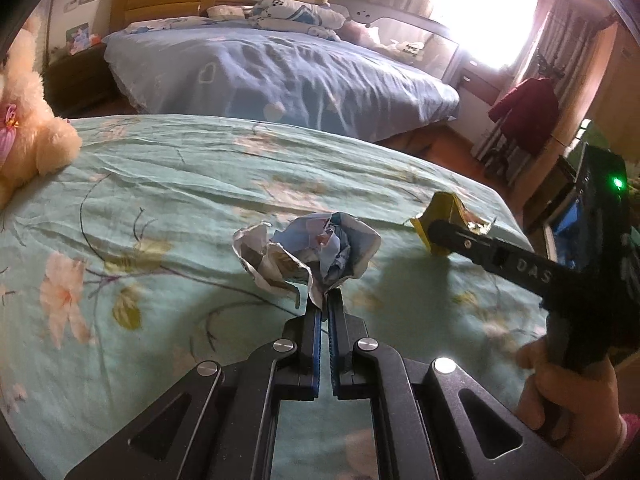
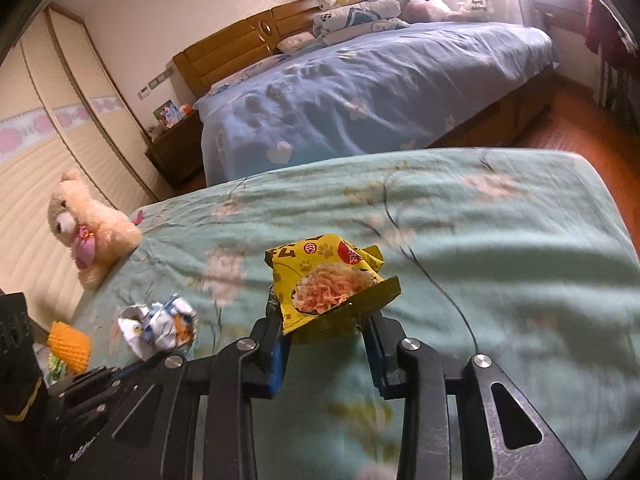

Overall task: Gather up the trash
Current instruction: 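Carry the crumpled paper and yellow snack bag over the bin with both tools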

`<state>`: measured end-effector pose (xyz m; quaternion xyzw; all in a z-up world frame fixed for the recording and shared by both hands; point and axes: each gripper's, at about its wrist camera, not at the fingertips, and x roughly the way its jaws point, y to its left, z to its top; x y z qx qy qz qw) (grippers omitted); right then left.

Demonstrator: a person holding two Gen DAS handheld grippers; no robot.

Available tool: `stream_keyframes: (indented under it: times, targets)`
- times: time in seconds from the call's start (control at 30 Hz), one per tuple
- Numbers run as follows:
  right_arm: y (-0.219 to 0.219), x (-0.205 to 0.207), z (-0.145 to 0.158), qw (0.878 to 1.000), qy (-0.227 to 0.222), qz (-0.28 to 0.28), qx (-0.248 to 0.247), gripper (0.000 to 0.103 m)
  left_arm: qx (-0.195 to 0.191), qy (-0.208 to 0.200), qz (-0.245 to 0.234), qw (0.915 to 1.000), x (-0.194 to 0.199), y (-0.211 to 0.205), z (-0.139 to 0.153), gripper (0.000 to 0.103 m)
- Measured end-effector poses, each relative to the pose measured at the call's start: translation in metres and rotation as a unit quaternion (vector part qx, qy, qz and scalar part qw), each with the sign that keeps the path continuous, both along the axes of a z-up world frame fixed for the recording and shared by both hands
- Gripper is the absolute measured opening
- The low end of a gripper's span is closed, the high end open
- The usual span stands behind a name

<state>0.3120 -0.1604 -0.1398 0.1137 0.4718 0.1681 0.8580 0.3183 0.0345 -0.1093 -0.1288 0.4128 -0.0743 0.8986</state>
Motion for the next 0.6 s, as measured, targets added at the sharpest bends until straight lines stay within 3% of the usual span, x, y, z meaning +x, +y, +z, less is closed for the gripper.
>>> stream_keyframes:
  times: [0.6]
  targets:
    - [-0.076, -0.101, 0.030, 0.998, -0.019, -0.056, 0.023, 0.033, 0.002, -0.019, -0.085, 0.9962, -0.053, -0.081, 0.021, 0.001]
